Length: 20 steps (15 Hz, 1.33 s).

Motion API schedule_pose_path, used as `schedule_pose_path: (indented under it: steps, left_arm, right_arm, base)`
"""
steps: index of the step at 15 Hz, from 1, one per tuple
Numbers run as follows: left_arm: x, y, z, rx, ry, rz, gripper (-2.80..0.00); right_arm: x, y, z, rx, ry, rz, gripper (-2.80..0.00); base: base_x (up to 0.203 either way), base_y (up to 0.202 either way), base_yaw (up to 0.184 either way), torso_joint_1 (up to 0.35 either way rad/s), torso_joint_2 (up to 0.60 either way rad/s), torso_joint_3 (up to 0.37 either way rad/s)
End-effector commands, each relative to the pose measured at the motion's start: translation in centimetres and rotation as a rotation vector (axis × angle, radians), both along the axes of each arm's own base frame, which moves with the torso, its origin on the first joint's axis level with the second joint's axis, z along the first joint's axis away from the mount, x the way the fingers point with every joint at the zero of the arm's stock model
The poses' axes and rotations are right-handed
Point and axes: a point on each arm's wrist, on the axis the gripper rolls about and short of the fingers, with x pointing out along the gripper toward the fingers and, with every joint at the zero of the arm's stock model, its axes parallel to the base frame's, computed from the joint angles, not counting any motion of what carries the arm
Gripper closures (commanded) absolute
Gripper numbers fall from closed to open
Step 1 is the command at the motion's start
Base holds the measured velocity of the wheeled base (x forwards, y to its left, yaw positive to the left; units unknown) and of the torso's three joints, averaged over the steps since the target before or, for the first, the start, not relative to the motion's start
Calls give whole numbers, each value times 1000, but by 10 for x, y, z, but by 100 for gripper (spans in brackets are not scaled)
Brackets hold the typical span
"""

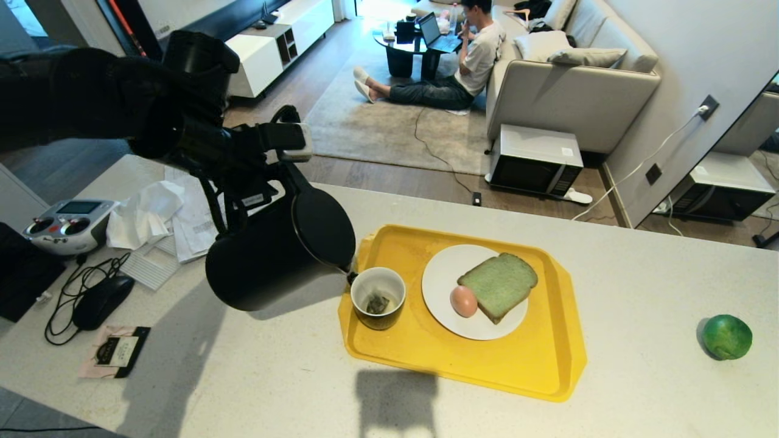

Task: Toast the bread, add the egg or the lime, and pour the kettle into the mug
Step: Pour water into a cup

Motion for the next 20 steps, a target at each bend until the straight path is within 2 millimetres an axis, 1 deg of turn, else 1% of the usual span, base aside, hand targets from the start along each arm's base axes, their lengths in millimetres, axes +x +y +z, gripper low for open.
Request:
schedule_pose_path:
  steps: [1,6,11,16,20]
  left_arm:
    - [5,-12,-7,31,-5,-6,0]
    - [10,-39,-14,102,-66,-12,0]
    - [3,-60,-16,157,-87,-20,0]
    - [1,-67,-18,210,-94,-9,0]
    - [0,-67,-18,222,-91,-7,0]
  right_arm:
    - [0,0,0,0,2,0,0]
    - [0,0,0,0,2,0,0]
    - [0,0,0,0,2,0,0]
    - [0,0,0,1,2,0,0]
    - [0,0,0,0,2,0,0]
  base:
    - [0,0,0,0,0,0]
    - [0,0,0,0,0,0]
    - [0,0,0,0,0,0]
    - [0,0,0,0,0,0]
    - [0,0,0,0,0,0]
